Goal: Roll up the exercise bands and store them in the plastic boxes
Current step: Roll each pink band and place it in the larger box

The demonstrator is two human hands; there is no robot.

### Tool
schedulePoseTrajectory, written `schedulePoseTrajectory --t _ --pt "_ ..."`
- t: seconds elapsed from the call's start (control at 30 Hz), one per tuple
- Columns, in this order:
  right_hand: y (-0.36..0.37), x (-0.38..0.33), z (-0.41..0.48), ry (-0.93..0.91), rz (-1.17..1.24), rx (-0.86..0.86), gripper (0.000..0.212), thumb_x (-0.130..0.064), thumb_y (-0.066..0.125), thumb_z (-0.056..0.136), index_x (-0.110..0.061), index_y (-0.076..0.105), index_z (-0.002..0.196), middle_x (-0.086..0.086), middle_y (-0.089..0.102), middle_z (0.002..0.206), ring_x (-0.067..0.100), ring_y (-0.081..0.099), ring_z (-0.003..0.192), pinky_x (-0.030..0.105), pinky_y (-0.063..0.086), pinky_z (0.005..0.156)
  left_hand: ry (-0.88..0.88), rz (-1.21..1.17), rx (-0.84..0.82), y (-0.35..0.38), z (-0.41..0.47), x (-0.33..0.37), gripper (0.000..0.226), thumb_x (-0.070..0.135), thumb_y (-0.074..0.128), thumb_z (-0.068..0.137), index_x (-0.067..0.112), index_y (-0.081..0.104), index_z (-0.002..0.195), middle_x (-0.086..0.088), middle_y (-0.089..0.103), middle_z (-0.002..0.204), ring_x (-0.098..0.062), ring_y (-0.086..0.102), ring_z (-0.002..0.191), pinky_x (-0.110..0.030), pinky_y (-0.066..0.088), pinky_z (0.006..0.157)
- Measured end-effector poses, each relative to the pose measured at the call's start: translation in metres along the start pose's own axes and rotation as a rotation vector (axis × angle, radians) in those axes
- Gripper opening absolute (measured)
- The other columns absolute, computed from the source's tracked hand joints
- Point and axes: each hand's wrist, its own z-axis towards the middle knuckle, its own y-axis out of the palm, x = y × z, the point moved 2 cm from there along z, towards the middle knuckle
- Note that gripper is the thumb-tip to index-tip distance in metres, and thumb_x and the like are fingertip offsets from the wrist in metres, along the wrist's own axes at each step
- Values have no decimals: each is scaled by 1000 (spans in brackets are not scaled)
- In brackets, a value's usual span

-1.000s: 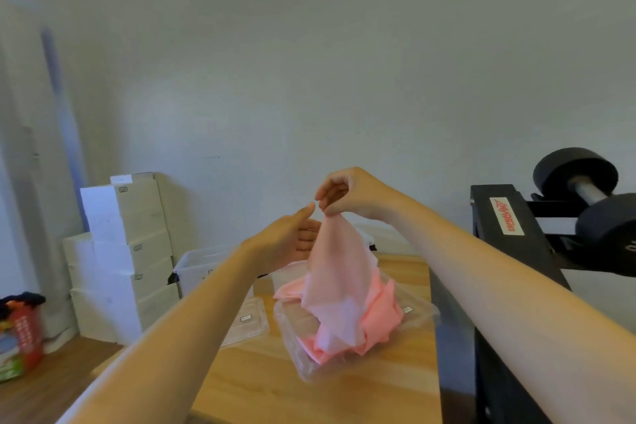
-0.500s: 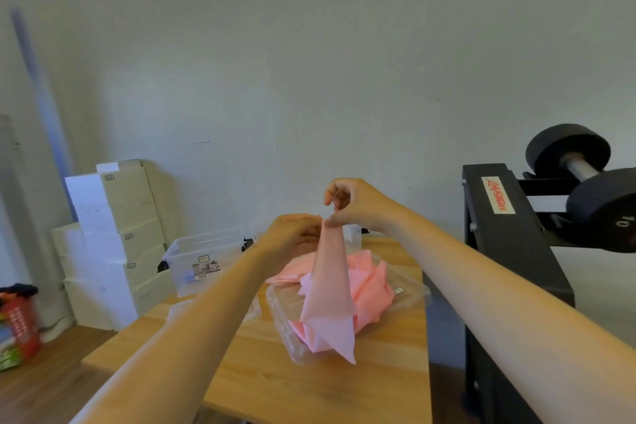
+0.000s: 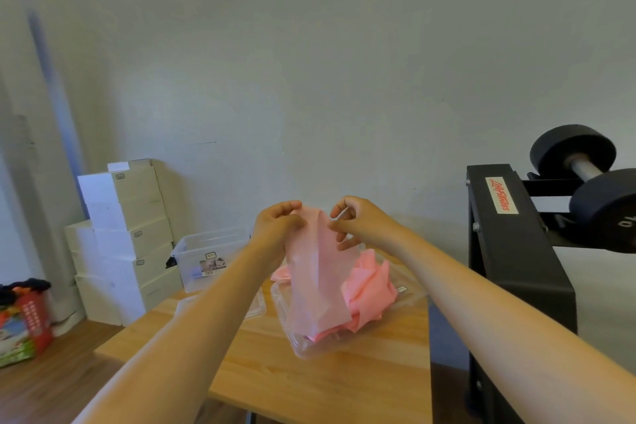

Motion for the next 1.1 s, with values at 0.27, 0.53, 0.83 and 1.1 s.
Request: schedulePoseTrajectory --t 0.27,0.53,0.83,1.1 --pt "11 36 -5 255 -150 -28 35 -26 71 85 -7 53 108 12 63 85 19 59 73 31 54 67 -55 -124 -54 -12 0 -8 10 2 65 89 11 66 91 -13 63 99 -26 59 96 -42 49 95" --pt "26 55 -3 262 153 111 48 -9 69 85 -5 39 122 18 64 90 25 63 75 37 55 77 -61 -141 -61 -20 -2 -10 9 6 65 89 15 64 88 -6 62 89 -19 58 83 -32 49 77" --pt "25 56 -1 299 380 190 30 7 61 83 -5 52 109 12 59 78 21 57 65 31 52 68 -99 -170 -75 -30 -8 -7 13 6 65 89 17 58 91 -5 65 79 -13 61 61 -22 50 49" --pt "-9 23 3 6 226 358 20 6 58 86 -13 60 91 4 55 74 15 57 71 28 52 78 -180 -140 -86 -31 -10 -10 16 26 55 98 10 57 98 -14 66 94 -22 67 79 -27 56 63"
